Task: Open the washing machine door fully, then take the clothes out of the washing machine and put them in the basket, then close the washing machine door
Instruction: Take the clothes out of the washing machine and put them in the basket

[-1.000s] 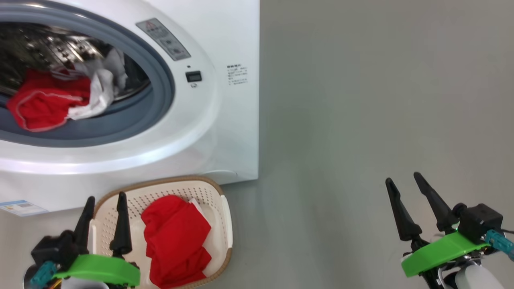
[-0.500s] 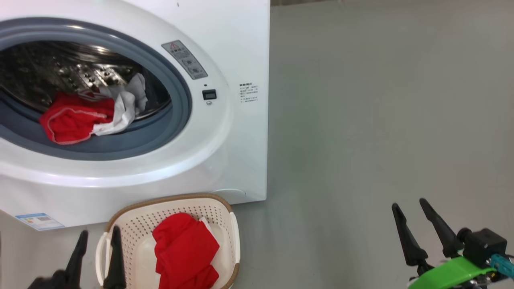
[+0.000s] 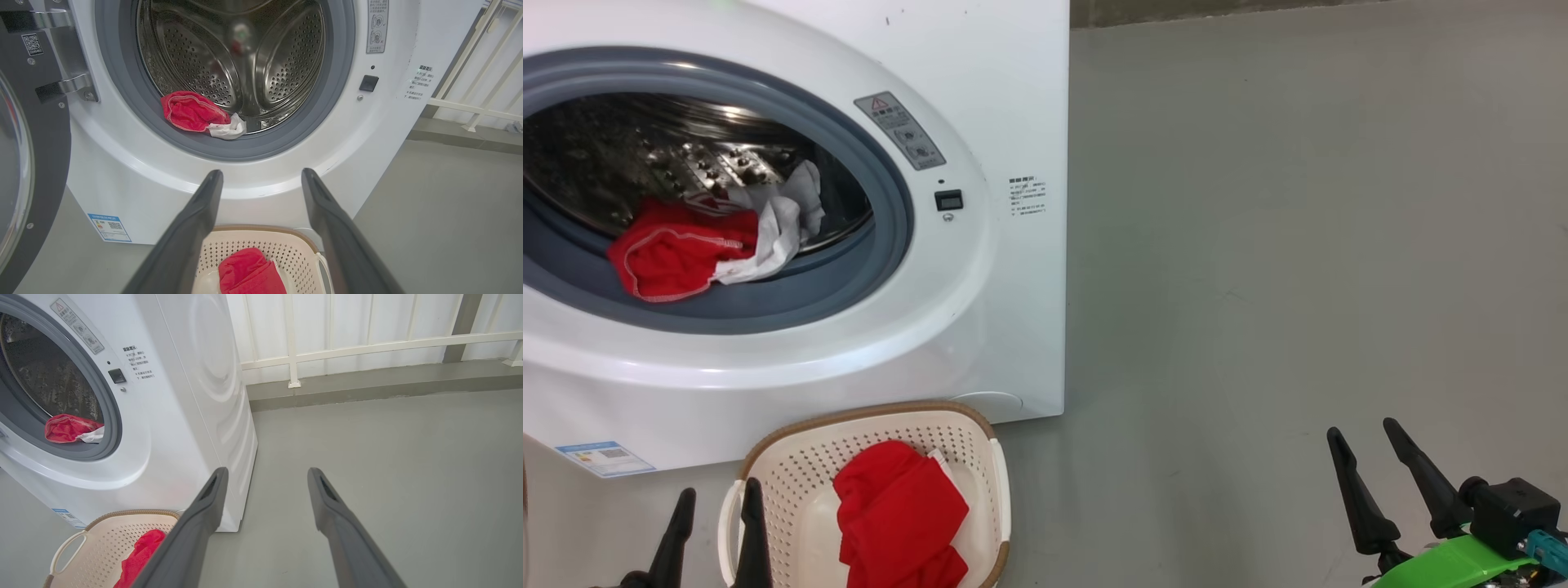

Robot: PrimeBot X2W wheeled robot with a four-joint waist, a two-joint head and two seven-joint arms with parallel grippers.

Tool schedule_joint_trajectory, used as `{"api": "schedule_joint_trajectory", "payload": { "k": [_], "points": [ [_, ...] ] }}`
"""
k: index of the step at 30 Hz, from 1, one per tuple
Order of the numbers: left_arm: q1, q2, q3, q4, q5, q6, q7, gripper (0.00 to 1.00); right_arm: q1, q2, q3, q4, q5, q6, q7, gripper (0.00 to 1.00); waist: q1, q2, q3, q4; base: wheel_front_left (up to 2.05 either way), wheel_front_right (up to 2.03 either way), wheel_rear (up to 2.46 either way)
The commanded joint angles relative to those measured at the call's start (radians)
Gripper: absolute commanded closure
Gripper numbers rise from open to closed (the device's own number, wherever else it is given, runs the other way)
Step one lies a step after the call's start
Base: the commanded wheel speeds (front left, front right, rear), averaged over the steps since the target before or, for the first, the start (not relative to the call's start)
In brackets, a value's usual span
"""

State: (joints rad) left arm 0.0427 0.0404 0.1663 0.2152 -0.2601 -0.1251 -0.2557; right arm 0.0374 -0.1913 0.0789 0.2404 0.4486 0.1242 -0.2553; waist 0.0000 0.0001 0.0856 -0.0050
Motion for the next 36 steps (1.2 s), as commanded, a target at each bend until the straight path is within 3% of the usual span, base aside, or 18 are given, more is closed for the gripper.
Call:
{"api": "schedule_joint_trajectory", "payload": {
  "k": [1, 8, 15, 25, 36],
  "points": [
    [-0.012, 0.01, 0.031, -0.023, -0.004, -0.006, -0.006, 0.0, -0.006, -0.024, 0.019, -0.025, 0.012, 0.007, -0.006, 0.0, 0.0, -0.0001, 0.0, 0.001, 0.0, 0.0, 0.0],
    [-0.071, 0.01, 0.016, 0.03, 0.048, -0.005, -0.006, 0.0, -0.013, -0.022, 0.028, -0.028, 0.013, 0.007, -0.006, 0.0, 0.0, -0.0001, 0.026, 0.004, 0.0, 0.0, 0.0],
    [-0.251, 0.033, 0.025, 0.126, 0.136, -0.002, -0.006, 0.0, -0.047, -0.021, 0.042, -0.033, 0.013, 0.007, -0.006, 0.0, 0.0, -0.0001, 0.095, -0.006, 0.0, 0.0, 0.0],
    [-0.577, 0.135, 0.025, 0.371, 0.126, -0.005, -0.006, 0.0, -0.129, -0.003, 0.067, -0.032, 0.016, 0.007, -0.006, 0.0, 0.0, -0.0001, 0.205, -0.052, 0.0, 0.0, 0.0],
    [-0.814, 0.26, 0.015, 0.58, 0.156, 0.008, -0.006, 0.0, -0.198, 0.012, 0.09, -0.039, 0.022, 0.007, -0.006, 0.0, 0.0, -0.0001, 0.323, -0.115, 0.0, 0.0, 0.0]
  ]
}}
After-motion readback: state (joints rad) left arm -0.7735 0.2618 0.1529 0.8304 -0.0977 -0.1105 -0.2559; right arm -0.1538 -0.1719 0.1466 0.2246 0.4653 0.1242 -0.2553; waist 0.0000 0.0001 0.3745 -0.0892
